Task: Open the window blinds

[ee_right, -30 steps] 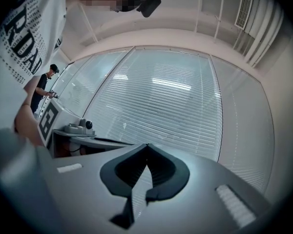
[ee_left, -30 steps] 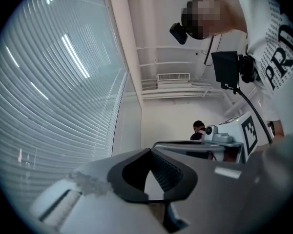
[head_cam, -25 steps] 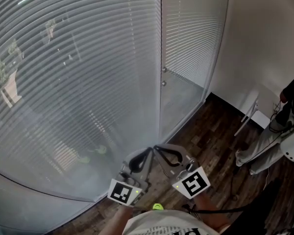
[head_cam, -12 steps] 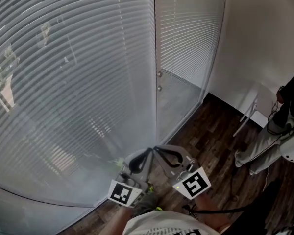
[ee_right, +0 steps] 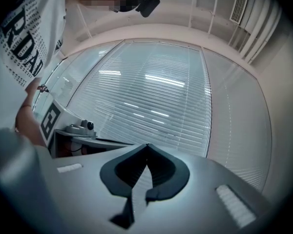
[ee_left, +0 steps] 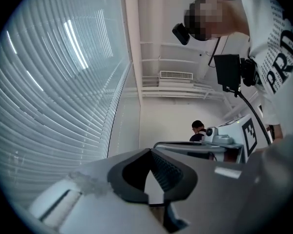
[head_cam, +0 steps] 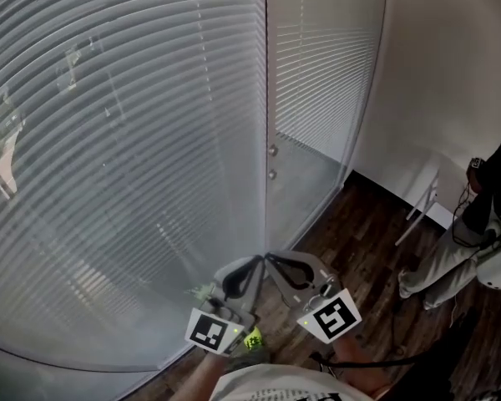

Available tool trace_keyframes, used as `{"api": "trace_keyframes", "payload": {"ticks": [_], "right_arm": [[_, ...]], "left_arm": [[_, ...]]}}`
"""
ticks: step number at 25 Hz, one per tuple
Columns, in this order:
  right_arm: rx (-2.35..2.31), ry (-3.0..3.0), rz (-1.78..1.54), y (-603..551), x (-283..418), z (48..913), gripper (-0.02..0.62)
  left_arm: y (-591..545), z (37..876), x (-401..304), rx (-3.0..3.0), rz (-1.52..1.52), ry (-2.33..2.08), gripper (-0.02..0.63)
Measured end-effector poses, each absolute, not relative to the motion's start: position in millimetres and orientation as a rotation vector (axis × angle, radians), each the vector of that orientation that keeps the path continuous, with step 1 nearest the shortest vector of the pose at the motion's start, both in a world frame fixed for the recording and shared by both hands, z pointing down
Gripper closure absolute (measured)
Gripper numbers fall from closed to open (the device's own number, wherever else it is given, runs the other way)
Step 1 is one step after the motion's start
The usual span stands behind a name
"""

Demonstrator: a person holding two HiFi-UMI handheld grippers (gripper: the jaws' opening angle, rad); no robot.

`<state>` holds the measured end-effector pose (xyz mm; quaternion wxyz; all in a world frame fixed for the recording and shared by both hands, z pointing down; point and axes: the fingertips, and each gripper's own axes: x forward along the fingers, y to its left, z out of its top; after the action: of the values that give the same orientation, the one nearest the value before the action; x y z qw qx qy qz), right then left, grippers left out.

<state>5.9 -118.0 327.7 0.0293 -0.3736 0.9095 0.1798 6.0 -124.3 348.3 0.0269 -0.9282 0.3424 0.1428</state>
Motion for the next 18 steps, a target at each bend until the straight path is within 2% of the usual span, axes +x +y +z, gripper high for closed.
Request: {"api": "trace_keyframes", "payload": {"ticks": [4, 18], "right_arm": [[-1.201, 2.953, 0.571, -138, 9, 348, 0.589], [-1.129, 2.828, 0.591, -197, -9, 328, 0.589]], "left_arm": [[-143, 349, 5, -2.870, 0.451, 1.055, 0.615], [-204, 347, -9, -2.854, 0.523, 1.059, 0.615]]}}
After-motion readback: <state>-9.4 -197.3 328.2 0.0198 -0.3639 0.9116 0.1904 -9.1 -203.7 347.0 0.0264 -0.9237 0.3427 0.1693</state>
